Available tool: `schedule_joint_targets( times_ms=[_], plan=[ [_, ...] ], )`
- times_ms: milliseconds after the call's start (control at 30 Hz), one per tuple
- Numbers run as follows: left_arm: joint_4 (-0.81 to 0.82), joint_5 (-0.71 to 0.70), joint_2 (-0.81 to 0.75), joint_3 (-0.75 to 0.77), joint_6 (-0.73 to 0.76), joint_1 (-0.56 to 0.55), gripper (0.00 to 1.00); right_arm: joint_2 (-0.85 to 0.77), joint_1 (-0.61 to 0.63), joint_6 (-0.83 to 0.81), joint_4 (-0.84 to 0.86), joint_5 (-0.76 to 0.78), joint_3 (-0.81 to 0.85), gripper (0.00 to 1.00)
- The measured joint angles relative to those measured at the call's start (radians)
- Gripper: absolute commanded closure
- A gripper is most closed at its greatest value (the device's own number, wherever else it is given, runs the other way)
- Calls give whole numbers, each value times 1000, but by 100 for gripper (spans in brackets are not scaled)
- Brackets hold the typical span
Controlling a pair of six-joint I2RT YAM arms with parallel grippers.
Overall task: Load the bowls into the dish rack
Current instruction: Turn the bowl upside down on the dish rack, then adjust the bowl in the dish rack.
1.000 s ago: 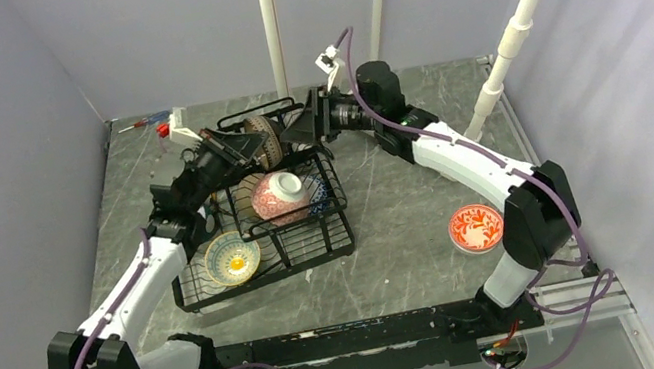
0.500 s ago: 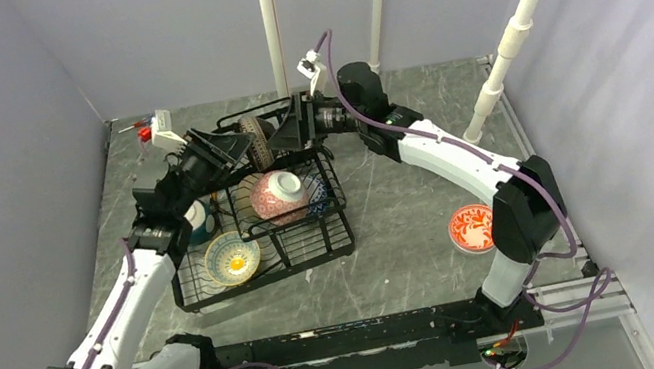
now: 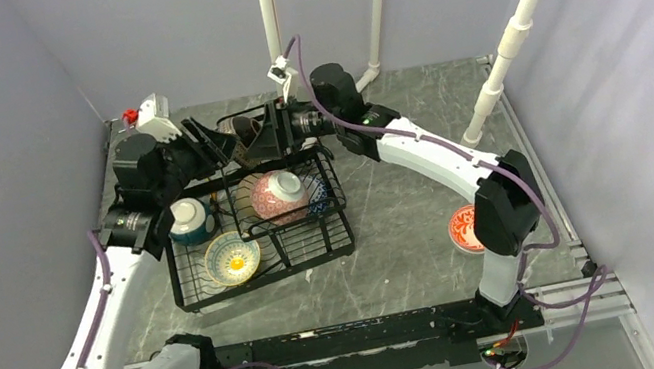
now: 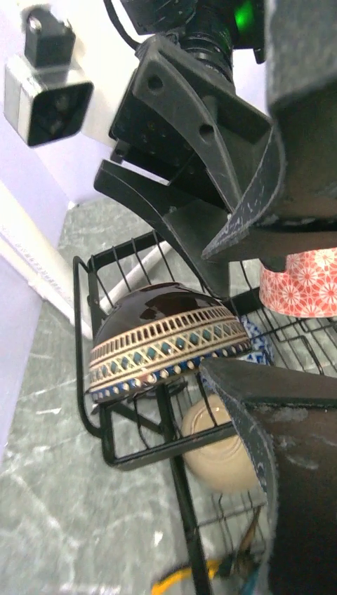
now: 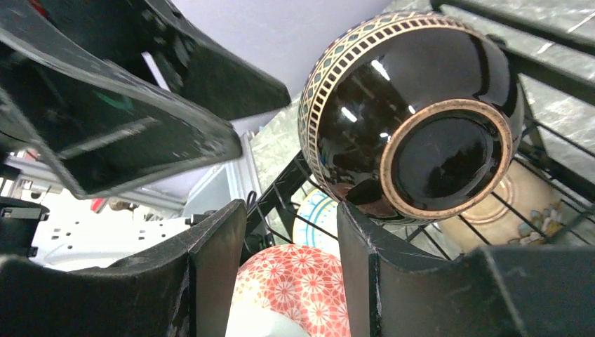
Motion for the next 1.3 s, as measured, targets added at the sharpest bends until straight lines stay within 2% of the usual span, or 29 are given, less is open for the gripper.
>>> schedule_joint_targets(
  times_ms=[167,333,600,967,1300],
  plan=[
    [-111,-47,-2,91,111,-1,28,15,21,-19,0,-21,0,40],
    [-172,-82,-2,109,185,-1,24,11,23,-47,22,-24,0,37],
    [-176,0,-35,97,291,-1,18,-58,17,-122,-15,24,-23,32],
    [-167,225,-43,99,367,-21,23,-262,-21,-222,-256,103,-135,31],
    [-261,190,-26,117,426,-55,22,-298,-17,-249,-475,35,-137,34]
  ],
)
